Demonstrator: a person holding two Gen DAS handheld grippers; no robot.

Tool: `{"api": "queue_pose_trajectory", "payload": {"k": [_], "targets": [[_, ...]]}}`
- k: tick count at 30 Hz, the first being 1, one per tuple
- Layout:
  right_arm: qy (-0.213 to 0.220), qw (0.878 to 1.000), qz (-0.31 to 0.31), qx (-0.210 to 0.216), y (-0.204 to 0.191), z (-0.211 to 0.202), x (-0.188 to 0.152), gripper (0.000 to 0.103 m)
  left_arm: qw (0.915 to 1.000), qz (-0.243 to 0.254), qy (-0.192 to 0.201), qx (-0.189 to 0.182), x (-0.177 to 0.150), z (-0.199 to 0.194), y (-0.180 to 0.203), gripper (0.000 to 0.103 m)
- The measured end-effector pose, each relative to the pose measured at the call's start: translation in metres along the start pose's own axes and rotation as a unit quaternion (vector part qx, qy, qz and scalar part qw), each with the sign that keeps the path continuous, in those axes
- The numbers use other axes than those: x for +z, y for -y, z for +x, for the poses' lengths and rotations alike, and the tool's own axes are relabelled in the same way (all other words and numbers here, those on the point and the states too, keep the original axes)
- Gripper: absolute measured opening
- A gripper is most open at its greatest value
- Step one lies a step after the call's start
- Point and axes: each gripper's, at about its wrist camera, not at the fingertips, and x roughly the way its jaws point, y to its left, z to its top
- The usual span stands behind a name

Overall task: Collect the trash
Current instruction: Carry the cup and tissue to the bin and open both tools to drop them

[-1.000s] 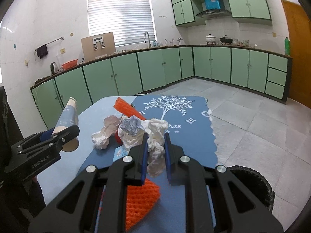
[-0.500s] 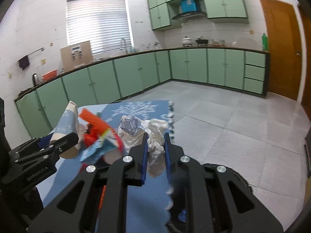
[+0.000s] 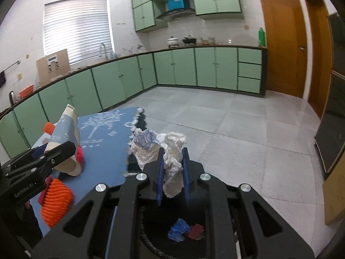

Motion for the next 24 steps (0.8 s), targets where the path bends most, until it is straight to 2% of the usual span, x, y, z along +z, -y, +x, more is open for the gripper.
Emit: {"api": "queue_pose_trajectory", "payload": {"k": [6, 13, 18, 20, 22, 24], "targets": [[-0.007, 1.000, 0.013, -0.018, 0.025, 0.010, -0.009, 0.014, 0.9997, 0.005, -0.010, -0.021, -0.003, 0.030, 0.029, 0.049], [-0.026, 0.999, 0.032, -0.027, 0.050, 0.026, -0.022, 0.015, 0.9988, 0.006, -0.029, -0.040, -0.005, 0.060, 0.041, 0.050], [-0.048, 0.997, 0.038, -0.043, 0.064, 0.043, -0.033, 0.021, 0.9963, -0.004, -0.060, -0.062, -0.008, 0.080, 0.045, 0.056], [-0.052, 0.996, 0.045, -0.051, 0.069, 0.046, -0.036, 0.041, 0.9954, -0.013, -0.066, -0.068, -0.008, 0.084, 0.044, 0.058], [-0.053, 0.996, 0.050, -0.056, 0.072, 0.046, -0.040, 0.048, 0.9955, -0.017, -0.067, -0.065, -0.008, 0.084, 0.042, 0.064], [-0.053, 0.995, 0.048, -0.064, 0.070, 0.046, -0.042, 0.064, 0.9958, -0.020, -0.065, -0.062, -0.008, 0.084, 0.039, 0.072]]}}
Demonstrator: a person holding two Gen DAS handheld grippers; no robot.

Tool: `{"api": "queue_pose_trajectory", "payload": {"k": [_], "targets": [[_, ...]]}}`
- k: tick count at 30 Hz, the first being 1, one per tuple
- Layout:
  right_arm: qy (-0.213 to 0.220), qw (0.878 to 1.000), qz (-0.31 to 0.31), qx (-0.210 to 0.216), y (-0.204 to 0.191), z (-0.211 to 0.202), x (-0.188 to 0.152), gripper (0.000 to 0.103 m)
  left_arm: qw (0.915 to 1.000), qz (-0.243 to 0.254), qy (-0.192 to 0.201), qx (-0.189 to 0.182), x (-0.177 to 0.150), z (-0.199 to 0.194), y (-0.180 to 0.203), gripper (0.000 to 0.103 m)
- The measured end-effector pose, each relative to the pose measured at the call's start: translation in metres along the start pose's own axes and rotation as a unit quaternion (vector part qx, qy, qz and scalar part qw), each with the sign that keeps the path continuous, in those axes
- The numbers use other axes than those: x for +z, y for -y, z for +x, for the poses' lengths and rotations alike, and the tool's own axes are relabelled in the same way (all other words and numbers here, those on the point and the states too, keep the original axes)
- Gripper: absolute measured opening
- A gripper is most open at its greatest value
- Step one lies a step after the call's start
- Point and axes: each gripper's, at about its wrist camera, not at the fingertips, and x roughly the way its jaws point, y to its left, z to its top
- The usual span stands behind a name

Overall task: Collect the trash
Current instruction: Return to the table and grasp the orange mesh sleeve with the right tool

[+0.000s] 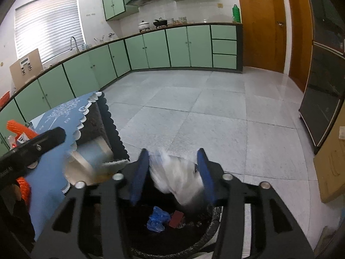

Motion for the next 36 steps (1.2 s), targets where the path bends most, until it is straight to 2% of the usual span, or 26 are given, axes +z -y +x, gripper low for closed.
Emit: {"api": "queue_pose_trajectory", "payload": {"k": [1, 3, 5, 13, 20, 29, 36], "targets": [[0.004, 1.000, -0.001, -0.006, -0.001, -0.001, -0.001, 0.069, 1.0000, -0.002, 0.001, 0.002, 0.000, -0.002, -0.001, 0.072], [0.005, 1.000, -0.004, -0.008, -0.003, -0.003, -0.003, 0.070, 1.0000, -0.007, 0.002, 0.006, 0.001, -0.004, -0.005, 0.073], [0.009, 1.000, -0.002, -0.010, -0.006, -0.007, -0.004, 0.082, 0.9998, -0.011, 0.005, 0.012, 0.003, -0.009, -0.010, 0.074], [0.023, 1.000, 0.007, 0.012, -0.026, -0.031, 0.011, 0.095, 0.9972, -0.014, 0.033, 0.065, 0.009, -0.059, -0.043, 0.086], [0.044, 0.997, 0.009, 0.055, -0.067, -0.058, 0.020, 0.097, 0.9909, -0.037, 0.036, 0.124, -0.008, -0.115, -0.085, 0.093], [0.060, 0.992, -0.034, 0.108, -0.135, -0.080, 0.021, 0.097, 0.9747, -0.061, 0.033, 0.212, -0.041, -0.174, -0.143, 0.093], [0.058, 0.988, -0.064, 0.131, -0.178, -0.082, 0.012, 0.097, 0.9672, -0.086, 0.038, 0.236, -0.056, -0.195, -0.166, 0.093]]}}
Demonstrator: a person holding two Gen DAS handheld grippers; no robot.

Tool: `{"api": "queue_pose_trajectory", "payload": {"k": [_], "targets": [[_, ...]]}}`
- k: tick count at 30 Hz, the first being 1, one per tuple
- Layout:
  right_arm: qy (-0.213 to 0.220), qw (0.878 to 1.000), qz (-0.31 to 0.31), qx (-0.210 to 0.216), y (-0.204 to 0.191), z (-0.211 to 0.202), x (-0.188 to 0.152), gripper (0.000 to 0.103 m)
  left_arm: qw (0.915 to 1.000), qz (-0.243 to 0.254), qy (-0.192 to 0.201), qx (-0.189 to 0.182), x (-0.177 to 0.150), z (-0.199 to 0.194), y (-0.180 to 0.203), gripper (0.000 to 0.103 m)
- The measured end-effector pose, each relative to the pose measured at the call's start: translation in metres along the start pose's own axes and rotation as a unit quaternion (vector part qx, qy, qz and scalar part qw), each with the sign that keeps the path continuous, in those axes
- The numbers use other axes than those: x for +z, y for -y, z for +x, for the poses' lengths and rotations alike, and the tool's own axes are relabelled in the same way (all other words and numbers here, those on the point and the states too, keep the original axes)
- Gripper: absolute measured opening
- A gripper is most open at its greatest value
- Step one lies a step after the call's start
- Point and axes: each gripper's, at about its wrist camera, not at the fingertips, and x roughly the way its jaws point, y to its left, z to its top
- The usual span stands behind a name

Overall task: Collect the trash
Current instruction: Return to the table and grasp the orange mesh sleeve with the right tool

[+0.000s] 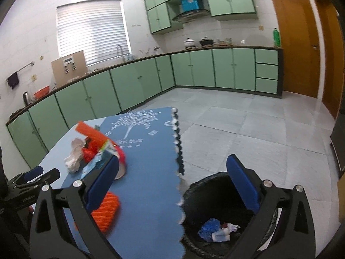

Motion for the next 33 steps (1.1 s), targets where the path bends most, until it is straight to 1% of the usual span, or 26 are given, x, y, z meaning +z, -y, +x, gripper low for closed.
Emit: {"api": "queue_pose_trajectory", "payload": {"k": [4, 10, 16, 18, 21, 23, 25, 29, 32, 33], "targets": [[-0.010, 1.000, -0.010, 0.013, -0.020, 0.006, -0.010, 0.097, 0.9999, -0.003, 0.002, 0.010, -0.006, -0.003, -0.013, 0.093], [-0.017, 0.999, -0.024, 0.027, -0.053, 0.015, -0.026, 0.097, 0.9996, 0.002, -0.007, 0.027, -0.019, 0.000, -0.026, 0.093], [-0.046, 0.997, -0.045, 0.046, -0.077, 0.031, -0.044, 0.096, 0.9991, 0.002, -0.017, 0.038, -0.030, 0.002, -0.039, 0.093], [-0.058, 0.996, -0.047, 0.052, -0.082, 0.036, -0.050, 0.094, 0.9989, 0.004, -0.018, 0.042, -0.033, 0.003, -0.042, 0.093], [-0.075, 0.994, -0.055, 0.057, -0.089, 0.045, -0.056, 0.089, 0.9988, 0.002, -0.021, 0.045, -0.035, 0.003, -0.048, 0.093], [-0.087, 0.993, -0.056, 0.063, -0.092, 0.050, -0.061, 0.081, 0.9987, 0.000, -0.023, 0.045, -0.036, 0.004, -0.051, 0.093], [-0.102, 0.991, -0.055, 0.069, -0.094, 0.056, -0.065, 0.078, 0.9987, -0.003, -0.026, 0.043, -0.037, 0.006, -0.053, 0.093], [-0.119, 0.988, -0.059, 0.082, -0.096, 0.063, -0.070, 0.070, 0.9988, 0.000, -0.030, 0.039, -0.038, 0.008, -0.052, 0.093], [-0.132, 0.985, -0.064, 0.095, -0.099, 0.066, -0.074, 0.058, 0.9988, 0.000, -0.033, 0.036, -0.039, 0.009, -0.051, 0.093], [-0.134, 0.984, -0.065, 0.099, -0.099, 0.066, -0.075, 0.056, 0.9988, 0.000, -0.034, 0.035, -0.040, 0.010, -0.049, 0.093]]}}
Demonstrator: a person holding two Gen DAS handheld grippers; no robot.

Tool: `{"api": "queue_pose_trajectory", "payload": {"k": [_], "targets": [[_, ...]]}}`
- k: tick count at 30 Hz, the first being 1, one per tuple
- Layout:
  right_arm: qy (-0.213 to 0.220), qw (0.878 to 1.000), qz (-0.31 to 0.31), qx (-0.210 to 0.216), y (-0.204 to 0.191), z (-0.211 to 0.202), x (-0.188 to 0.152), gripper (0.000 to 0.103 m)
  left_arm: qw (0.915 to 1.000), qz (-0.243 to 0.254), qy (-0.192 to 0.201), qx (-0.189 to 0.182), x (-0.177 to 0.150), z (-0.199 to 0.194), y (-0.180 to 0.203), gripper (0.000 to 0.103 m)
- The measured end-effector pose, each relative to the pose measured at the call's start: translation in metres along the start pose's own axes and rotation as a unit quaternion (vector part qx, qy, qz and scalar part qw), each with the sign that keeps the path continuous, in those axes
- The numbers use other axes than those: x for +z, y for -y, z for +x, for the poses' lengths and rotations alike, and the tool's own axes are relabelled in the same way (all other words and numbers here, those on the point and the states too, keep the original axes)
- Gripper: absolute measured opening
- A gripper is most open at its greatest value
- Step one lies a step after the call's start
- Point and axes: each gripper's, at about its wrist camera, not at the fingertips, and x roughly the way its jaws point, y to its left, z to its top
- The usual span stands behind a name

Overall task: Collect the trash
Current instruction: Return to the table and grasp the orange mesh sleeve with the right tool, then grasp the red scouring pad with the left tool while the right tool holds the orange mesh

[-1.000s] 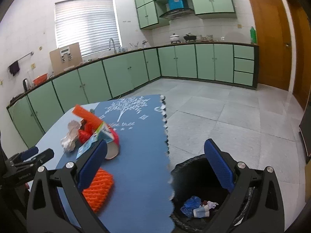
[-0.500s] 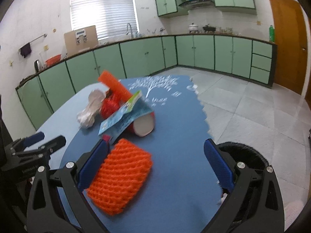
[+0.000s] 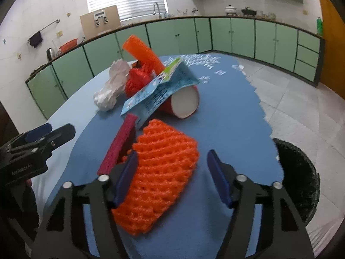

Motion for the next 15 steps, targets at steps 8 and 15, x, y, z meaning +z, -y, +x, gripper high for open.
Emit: {"api": "queue_pose_trajectory", "payload": {"k": [8, 15], "targets": [[0.003, 0.999, -0.021, 0.026, -0.006, -0.006, 0.002, 0.022, 0.9999, 0.008, -0.009, -0.006, -0.003, 0.003, 0.010, 0.093], [0.029, 0.999, -0.030, 0.021, -0.003, -0.025, 0.012, 0.021, 0.9995, 0.014, -0.011, -0.027, -0.002, 0.000, 0.024, 0.093]]}}
